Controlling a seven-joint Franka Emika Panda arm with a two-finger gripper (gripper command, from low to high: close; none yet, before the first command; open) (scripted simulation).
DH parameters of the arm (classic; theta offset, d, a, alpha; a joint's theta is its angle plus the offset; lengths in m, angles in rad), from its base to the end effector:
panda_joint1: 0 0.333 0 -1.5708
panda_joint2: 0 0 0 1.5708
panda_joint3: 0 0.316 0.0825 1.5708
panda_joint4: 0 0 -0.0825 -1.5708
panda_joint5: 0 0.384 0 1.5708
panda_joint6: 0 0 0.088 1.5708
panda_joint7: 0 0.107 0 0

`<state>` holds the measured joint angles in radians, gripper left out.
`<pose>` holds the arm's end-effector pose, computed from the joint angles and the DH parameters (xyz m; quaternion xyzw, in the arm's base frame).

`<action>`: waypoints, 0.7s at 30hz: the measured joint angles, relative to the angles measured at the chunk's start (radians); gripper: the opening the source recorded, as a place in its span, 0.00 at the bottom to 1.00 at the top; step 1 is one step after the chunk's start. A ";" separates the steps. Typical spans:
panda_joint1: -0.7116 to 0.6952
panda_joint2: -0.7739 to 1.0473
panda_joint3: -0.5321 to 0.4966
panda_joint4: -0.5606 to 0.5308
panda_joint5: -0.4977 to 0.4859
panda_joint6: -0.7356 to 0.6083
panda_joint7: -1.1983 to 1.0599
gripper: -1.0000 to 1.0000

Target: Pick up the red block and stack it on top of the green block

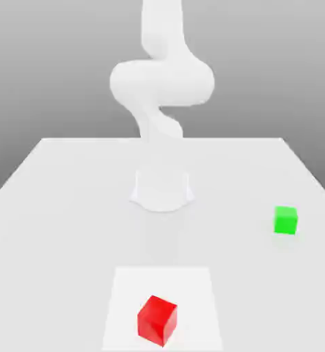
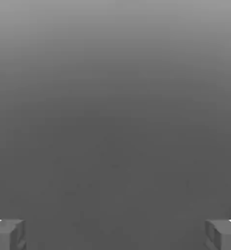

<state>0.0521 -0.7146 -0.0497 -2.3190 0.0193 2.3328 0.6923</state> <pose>0.3790 -0.0053 0.6736 -0.8779 0.3195 -0.3255 0.1458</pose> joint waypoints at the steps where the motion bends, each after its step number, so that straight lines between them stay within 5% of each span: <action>1: 0.022 0.037 -0.021 -0.008 0.009 0.014 -0.047 0.50; 12: 0.199 0.416 -0.193 -0.092 0.126 0.158 -0.544 0.50; 21: 0.238 0.717 -0.222 -0.160 0.182 0.278 -0.920 0.50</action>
<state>0.2900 0.0021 -0.2717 -2.4793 0.2011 2.6104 -0.2279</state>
